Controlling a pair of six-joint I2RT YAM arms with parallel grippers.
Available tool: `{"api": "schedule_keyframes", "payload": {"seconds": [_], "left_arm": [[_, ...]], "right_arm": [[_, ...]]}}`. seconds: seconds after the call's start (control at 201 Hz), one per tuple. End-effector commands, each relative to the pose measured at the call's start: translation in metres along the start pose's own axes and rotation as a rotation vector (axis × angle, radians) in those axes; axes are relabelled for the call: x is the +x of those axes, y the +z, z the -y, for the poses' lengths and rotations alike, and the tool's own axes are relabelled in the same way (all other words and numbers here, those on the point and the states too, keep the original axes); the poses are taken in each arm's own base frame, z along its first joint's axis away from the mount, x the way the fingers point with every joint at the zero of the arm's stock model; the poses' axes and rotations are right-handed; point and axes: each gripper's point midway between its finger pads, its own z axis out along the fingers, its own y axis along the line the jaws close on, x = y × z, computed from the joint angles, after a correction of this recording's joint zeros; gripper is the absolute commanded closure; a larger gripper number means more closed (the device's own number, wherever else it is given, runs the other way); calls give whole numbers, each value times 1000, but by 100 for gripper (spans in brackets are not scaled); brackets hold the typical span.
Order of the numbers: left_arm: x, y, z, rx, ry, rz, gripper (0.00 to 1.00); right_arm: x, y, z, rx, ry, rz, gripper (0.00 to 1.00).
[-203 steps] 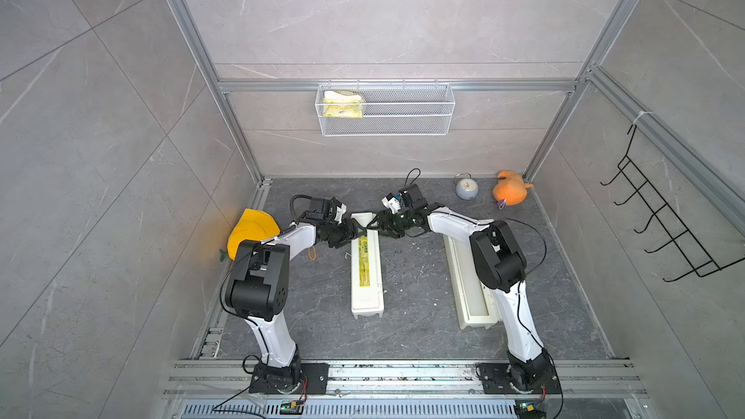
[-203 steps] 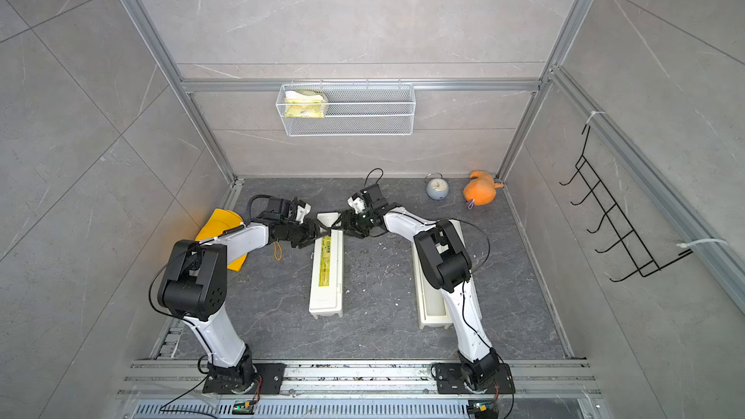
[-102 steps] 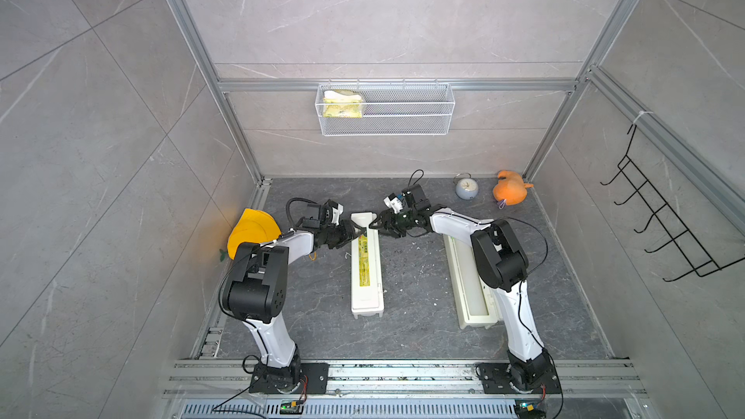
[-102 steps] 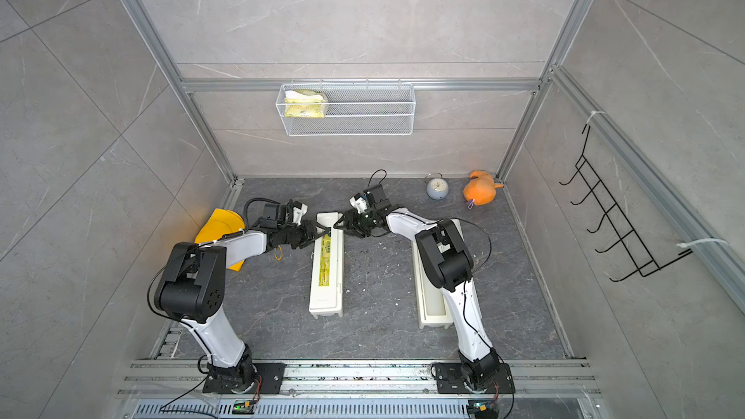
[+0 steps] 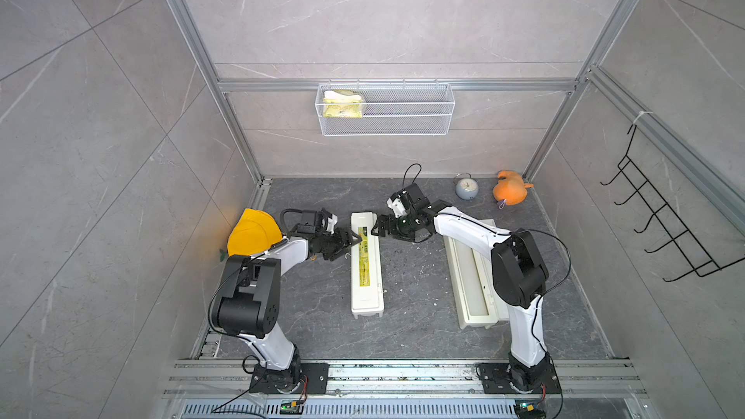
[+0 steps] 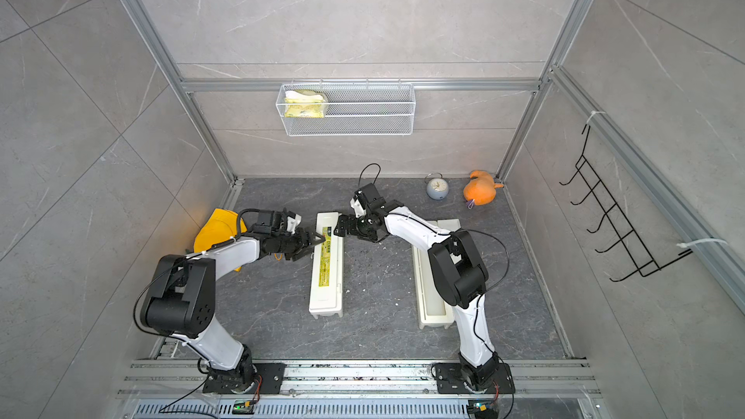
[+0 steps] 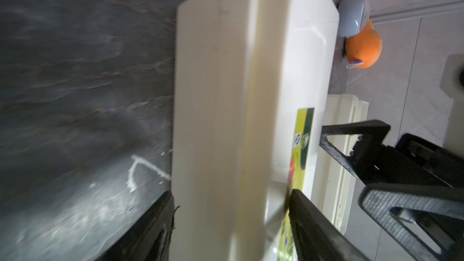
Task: Put plastic wrap rolls into dispensers
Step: Close the lid on the plastic wrap cutting box, then open the lid of the plastic wrap cutting box.
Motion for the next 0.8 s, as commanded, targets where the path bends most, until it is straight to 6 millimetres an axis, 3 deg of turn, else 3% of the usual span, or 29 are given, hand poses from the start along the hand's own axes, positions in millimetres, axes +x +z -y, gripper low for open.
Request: {"api": "schedule_keyframes", "payload": {"seconds": [0.0, 0.129, 0.289, 0.413, 0.796], "left_arm": [[-13, -43, 8, 7, -50, 101, 26], [0, -61, -3, -36, -86, 132, 33], [30, -52, -22, -16, -139, 104, 37], [42, -46, -29, 16, -164, 95, 37], [56, -39, -20, 162, -174, 79, 35]], "right_arm": [[17, -17, -4, 200, -90, -17, 1], [28, -12, -22, 254, -110, -22, 0], [37, -2, -27, 330, -104, -20, 0], [42, 11, -35, 325, -89, -29, 0], [52, 42, -47, 285, -49, -62, 0]]}}
